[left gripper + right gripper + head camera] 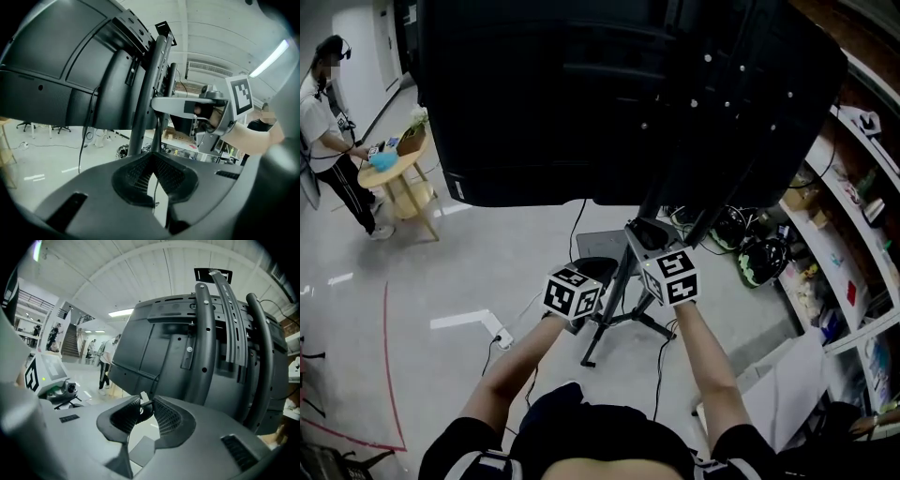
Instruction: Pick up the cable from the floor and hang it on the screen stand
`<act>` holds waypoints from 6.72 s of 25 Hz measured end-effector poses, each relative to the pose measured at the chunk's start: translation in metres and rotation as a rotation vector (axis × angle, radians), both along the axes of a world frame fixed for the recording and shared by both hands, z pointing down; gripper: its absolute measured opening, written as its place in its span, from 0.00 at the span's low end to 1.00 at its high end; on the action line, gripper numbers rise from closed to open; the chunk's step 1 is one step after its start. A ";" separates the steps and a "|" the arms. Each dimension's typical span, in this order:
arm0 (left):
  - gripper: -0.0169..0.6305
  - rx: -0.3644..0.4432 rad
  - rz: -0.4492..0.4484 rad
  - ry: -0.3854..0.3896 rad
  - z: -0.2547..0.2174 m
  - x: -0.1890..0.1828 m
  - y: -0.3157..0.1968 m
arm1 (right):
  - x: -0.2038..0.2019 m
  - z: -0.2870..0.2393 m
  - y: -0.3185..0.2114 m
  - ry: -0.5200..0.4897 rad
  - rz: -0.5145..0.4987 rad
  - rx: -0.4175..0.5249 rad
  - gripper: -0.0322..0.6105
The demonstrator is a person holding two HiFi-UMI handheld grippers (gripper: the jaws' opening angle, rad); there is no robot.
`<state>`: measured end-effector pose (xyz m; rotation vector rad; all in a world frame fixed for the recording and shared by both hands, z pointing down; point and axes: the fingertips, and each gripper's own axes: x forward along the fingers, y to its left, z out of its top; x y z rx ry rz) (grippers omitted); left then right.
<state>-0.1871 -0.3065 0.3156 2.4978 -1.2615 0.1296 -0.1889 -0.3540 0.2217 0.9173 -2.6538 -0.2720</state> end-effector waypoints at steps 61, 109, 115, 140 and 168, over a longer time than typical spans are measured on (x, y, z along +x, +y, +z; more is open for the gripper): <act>0.03 0.399 0.055 0.025 -0.291 -0.025 -0.131 | -0.036 -0.448 -0.122 0.155 -0.007 0.470 0.21; 0.03 0.396 0.036 0.002 -0.277 -0.034 -0.100 | 0.167 -0.414 -0.136 -0.204 0.394 0.529 0.22; 0.03 0.375 0.038 0.014 -0.264 -0.031 -0.093 | 0.164 -0.362 -0.141 -0.262 0.370 0.433 0.22; 0.03 0.349 0.067 -0.001 -0.222 -0.004 -0.084 | 0.104 -0.266 -0.135 -0.494 0.266 0.270 0.24; 0.03 0.370 0.050 -0.017 -0.141 0.027 -0.045 | 0.093 -0.083 -0.042 -0.459 0.270 0.084 0.26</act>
